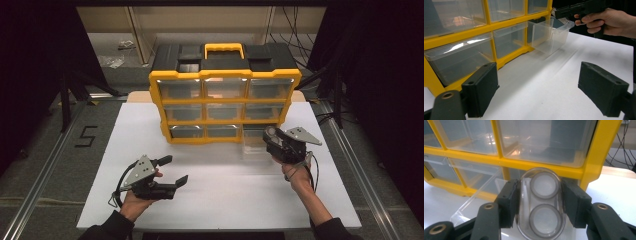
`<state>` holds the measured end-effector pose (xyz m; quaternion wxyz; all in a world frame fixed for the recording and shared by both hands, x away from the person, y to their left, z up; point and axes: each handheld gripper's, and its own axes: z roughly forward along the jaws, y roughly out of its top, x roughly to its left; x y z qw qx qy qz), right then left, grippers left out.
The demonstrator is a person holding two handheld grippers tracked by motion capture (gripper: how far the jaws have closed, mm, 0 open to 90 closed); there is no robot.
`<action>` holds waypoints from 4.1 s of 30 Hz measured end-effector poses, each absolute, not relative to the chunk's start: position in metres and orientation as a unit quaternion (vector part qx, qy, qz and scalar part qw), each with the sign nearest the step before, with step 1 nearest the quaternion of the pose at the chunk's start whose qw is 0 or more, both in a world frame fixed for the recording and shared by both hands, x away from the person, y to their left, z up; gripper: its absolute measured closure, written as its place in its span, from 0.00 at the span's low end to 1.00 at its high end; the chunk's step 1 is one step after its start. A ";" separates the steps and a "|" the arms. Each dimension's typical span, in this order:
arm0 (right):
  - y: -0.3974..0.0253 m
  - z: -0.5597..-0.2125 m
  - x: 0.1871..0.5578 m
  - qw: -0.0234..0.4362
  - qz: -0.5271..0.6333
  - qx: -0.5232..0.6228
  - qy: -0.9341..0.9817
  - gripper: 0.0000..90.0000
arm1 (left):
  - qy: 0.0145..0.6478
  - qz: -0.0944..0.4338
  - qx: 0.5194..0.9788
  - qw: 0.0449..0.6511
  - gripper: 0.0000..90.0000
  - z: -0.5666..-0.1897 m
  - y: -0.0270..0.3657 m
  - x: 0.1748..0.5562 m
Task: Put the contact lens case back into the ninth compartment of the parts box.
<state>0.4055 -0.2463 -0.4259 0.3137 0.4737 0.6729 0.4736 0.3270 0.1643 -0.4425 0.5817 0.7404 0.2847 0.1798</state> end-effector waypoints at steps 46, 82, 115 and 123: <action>-0.227 -0.416 0.385 0.299 0.502 0.433 0.686 0.25 | 0.285 0.183 0.739 0.582 0.17 -0.442 0.165 0.327; -0.218 -0.412 0.359 0.278 0.512 0.398 0.709 0.21 | 0.285 0.182 0.738 0.584 0.17 -0.442 0.166 0.326; -0.218 -0.421 0.346 0.252 0.482 0.392 0.742 0.22 | 0.285 0.182 0.738 0.584 0.17 -0.442 0.165 0.326; -0.217 -0.425 0.345 0.245 0.470 0.391 0.752 0.22 | 0.285 0.182 0.738 0.584 0.17 -0.442 0.165 0.326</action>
